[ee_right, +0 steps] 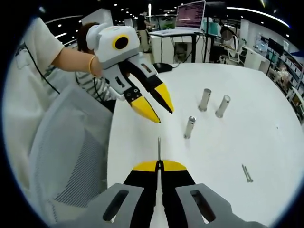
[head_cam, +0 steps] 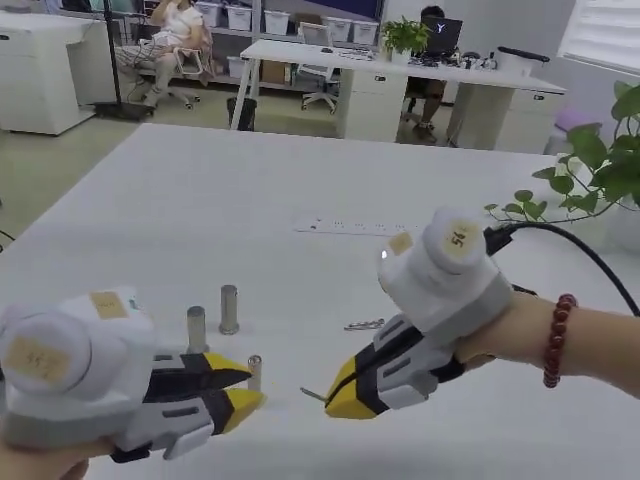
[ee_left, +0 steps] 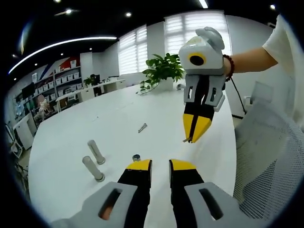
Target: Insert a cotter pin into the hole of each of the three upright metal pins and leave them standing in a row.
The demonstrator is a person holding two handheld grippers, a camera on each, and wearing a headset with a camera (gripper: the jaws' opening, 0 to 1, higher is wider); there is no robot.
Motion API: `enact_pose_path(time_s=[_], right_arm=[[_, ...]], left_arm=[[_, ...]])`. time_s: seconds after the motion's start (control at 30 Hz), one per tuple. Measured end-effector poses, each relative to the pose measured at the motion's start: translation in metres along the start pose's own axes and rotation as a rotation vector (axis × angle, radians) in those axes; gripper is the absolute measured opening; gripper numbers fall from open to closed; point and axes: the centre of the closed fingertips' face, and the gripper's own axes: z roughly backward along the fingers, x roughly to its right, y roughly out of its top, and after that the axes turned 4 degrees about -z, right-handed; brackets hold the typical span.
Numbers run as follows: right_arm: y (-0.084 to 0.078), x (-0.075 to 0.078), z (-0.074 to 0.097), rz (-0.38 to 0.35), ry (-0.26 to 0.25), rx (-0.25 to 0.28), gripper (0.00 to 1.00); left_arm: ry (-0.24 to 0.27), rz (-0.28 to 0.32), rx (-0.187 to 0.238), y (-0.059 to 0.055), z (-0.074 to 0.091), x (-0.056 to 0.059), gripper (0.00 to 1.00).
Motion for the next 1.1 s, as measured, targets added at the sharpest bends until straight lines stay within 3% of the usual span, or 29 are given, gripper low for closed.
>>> enact_pose_path(time_s=[0.37,0.53,0.63,0.87,1.1], right_arm=[[-0.006,0.021,-0.014,-0.023,-0.075,-0.101,0.03],[-0.006,0.029,-0.017,-0.015,-0.095,-0.148,0.03],[-0.003,0.032,-0.019,0.005,-0.1,-0.173,0.03],[0.001,0.041,-0.025,0.009,-0.113,-0.23,0.03],[0.003,0.047,-0.029,0.003,-0.122,-0.275,0.03]], left_arm=[[0.082,0.048,-0.023,-0.01,-0.006,-0.02,0.18],[0.093,0.074,-0.037,-0.018,-0.014,-0.029,0.18],[0.1,0.048,-0.073,-0.023,-0.017,-0.03,0.17],[0.104,0.095,-0.063,-0.027,-0.026,-0.038,0.17],[0.085,0.111,-0.07,-0.03,-0.034,-0.036,0.16]])
